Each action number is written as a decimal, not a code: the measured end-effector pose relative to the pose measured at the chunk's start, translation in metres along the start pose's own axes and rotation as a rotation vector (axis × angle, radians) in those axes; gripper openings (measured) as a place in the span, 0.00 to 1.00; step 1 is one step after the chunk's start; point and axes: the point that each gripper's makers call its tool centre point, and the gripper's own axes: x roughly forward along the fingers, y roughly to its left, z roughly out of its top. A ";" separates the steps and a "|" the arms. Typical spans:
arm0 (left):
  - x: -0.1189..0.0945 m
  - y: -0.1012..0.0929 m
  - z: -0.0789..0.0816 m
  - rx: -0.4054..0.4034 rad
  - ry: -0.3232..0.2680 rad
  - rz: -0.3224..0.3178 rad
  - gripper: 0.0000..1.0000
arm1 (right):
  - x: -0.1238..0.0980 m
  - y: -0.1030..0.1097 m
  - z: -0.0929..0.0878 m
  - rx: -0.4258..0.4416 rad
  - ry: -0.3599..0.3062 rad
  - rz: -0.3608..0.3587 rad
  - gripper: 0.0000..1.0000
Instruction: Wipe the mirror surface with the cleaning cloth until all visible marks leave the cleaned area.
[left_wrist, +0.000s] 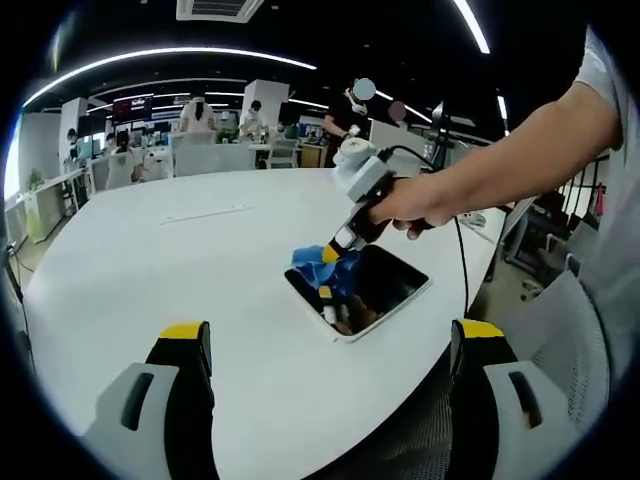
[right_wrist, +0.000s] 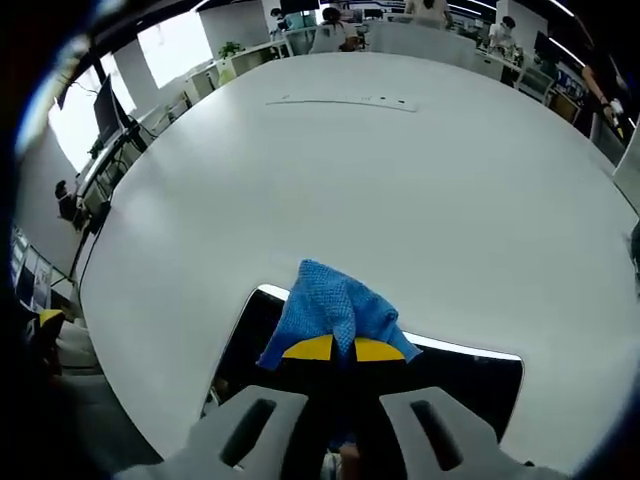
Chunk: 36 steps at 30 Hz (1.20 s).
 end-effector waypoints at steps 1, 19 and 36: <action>0.000 0.000 0.000 0.001 0.001 0.000 0.99 | 0.001 0.000 0.000 0.003 -0.001 -0.001 0.00; 0.001 0.000 0.000 0.002 -0.004 0.002 0.99 | -0.018 0.023 -0.034 0.038 -0.001 0.032 0.00; 0.006 -0.010 -0.001 0.021 -0.005 -0.016 0.99 | -0.036 0.041 -0.067 0.049 0.011 0.058 0.00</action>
